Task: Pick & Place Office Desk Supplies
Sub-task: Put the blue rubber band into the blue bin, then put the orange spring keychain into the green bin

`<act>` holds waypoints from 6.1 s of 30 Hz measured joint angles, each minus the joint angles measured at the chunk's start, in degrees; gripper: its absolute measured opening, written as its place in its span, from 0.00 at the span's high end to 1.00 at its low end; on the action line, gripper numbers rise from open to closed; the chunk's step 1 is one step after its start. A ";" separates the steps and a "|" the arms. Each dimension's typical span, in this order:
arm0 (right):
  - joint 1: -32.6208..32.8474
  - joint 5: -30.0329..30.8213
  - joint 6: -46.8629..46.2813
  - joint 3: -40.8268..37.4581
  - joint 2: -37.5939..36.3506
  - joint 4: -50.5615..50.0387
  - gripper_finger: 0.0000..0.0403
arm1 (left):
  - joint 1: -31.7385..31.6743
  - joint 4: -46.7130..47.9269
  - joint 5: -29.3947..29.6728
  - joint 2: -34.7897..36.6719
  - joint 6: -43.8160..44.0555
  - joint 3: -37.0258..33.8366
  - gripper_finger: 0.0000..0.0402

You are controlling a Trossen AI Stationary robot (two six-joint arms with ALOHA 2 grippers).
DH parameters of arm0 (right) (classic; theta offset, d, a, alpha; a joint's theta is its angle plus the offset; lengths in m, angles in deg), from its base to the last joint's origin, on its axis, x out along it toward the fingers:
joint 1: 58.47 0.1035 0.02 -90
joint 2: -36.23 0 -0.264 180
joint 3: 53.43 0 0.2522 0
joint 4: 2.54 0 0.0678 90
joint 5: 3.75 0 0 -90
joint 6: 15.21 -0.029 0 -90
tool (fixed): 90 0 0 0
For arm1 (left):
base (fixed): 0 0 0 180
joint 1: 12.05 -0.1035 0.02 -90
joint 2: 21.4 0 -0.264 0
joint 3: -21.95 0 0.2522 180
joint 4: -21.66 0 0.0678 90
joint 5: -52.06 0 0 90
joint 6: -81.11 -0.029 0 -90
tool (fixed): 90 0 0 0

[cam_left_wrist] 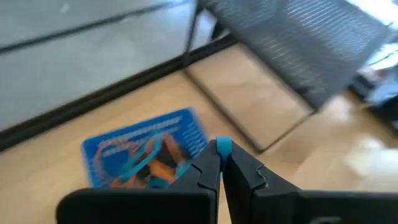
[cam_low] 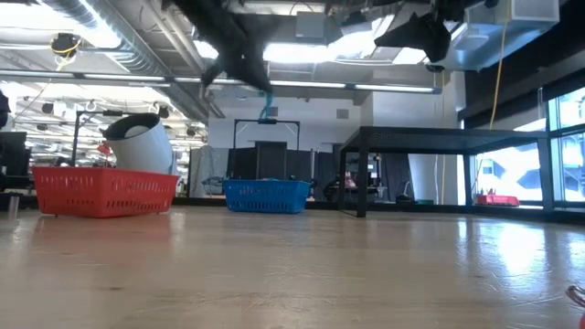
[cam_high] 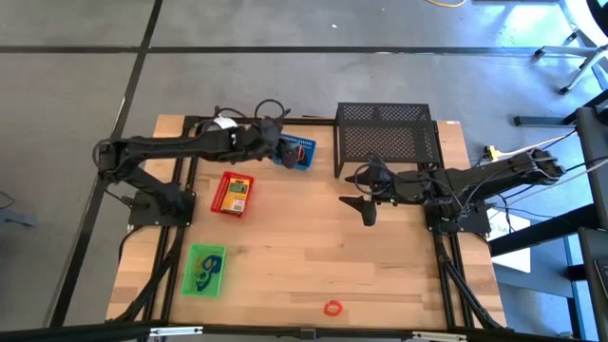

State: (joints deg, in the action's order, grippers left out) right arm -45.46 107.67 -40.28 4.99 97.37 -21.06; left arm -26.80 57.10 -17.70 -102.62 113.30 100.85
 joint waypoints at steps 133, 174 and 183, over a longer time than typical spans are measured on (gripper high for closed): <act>14.59 -22.34 23.16 12.94 49.93 0.76 0.98 | 40.52 -12.49 31.07 -1.70 26.96 -5.73 0.55; 3.26 6.57 32.09 12.81 15.14 7.49 0.97 | 35.24 -35.51 17.57 0.16 -7.54 -5.73 0.45; 3.26 8.42 49.17 12.83 15.12 15.26 0.96 | 34.42 -39.95 24.18 0.14 -24.51 -5.73 0.43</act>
State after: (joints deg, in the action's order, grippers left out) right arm -42.20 116.09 8.88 17.82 112.48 -5.80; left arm 7.62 17.16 6.48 -102.48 88.79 95.13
